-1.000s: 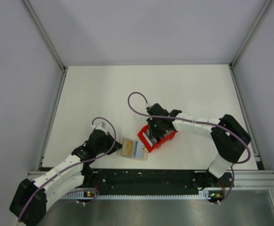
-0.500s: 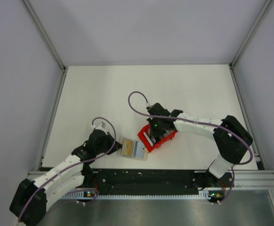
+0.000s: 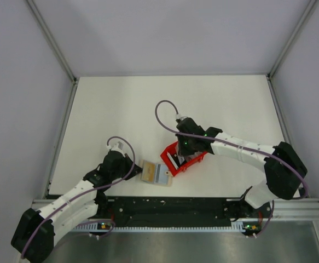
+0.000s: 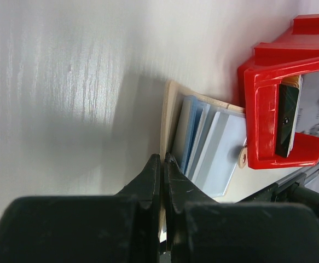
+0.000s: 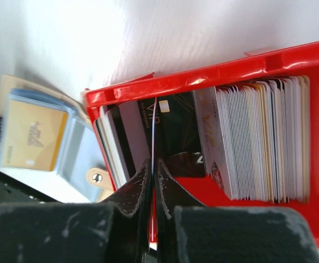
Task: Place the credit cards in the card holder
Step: Pick up the credit card from the storage box.
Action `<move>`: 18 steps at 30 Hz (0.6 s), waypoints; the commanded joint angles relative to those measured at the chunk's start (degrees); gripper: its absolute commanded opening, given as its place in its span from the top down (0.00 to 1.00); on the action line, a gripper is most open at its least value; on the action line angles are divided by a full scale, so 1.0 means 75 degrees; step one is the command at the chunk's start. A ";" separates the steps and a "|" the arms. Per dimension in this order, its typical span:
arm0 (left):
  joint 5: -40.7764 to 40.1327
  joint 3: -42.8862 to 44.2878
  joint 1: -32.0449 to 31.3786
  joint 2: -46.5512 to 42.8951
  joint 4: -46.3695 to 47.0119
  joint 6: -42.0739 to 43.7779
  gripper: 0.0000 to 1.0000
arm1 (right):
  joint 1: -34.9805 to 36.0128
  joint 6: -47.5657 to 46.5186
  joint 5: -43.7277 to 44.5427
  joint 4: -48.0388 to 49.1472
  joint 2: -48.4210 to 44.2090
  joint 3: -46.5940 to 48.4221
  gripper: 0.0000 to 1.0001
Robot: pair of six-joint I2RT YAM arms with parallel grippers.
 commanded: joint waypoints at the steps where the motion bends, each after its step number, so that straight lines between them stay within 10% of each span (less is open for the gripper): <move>1: 0.0103 0.0065 -0.0006 -0.0109 0.0230 -0.0013 1.00 | 0.0024 0.0343 0.0522 0.0090 -0.0838 0.0525 1.00; 18: -0.0190 0.0217 -0.0006 -0.0858 -0.0812 0.0093 1.00 | 0.1489 0.0625 0.0509 0.0360 0.0719 0.1451 1.00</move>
